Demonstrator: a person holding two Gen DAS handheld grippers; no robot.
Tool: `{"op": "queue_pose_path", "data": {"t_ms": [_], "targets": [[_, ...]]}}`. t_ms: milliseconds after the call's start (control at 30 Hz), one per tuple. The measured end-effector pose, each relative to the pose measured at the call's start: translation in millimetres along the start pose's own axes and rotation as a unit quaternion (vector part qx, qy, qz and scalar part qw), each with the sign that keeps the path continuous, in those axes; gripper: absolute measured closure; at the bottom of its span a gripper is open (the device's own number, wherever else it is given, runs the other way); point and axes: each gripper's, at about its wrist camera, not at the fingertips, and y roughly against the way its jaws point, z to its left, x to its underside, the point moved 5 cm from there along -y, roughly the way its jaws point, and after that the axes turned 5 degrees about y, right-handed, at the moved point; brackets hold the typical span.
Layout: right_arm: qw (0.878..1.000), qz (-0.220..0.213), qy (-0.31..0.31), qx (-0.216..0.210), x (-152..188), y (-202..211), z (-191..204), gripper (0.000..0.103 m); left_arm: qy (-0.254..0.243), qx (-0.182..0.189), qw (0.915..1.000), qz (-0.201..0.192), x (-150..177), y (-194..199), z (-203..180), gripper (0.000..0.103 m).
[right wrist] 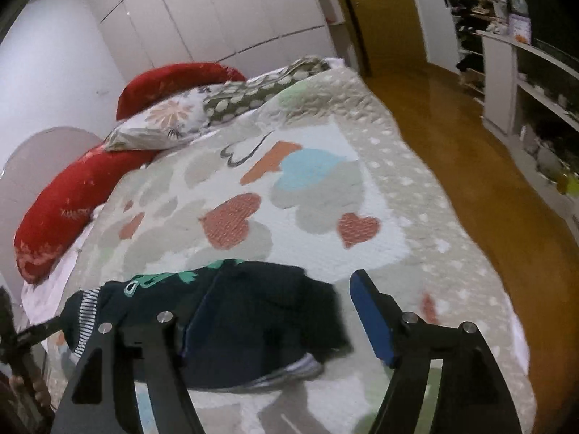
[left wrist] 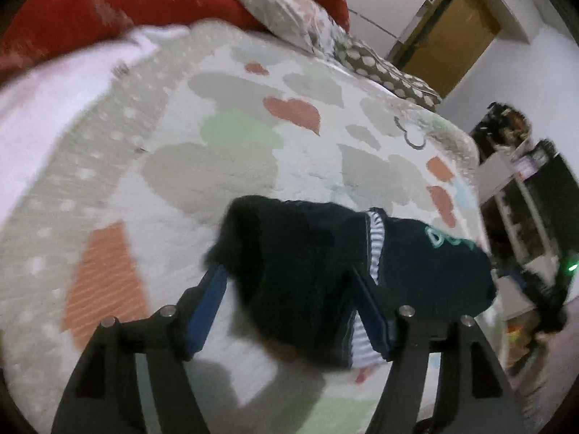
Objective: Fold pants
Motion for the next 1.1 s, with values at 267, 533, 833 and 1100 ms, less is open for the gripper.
{"op": "queue_pose_path", "data": {"t_ms": [267,533,833,1100], "targets": [[0.997,0.075,0.027,0.018,29.2,-66.0,14.9,0.054,-0.067,-0.029,0.9964,0.044,-7.1,-52.5,-32.7,0.040],[0.998,0.060,0.027,-0.023,10.7,-48.6,29.5,0.098,-0.084,-0.093,0.9922,0.005,-40.2,-24.0,-25.8,0.072],[0.995,0.084,0.035,0.046,26.7,-65.2,14.0,0.097,-0.108,-0.142,0.9838,0.024,-16.3,-27.0,-20.4,0.063],[0.998,0.003,0.062,-0.009,0.7,-20.3,65.9,0.081,-0.109,-0.090,0.9880,-0.062,-18.0,13.4,-66.8,0.026]]}}
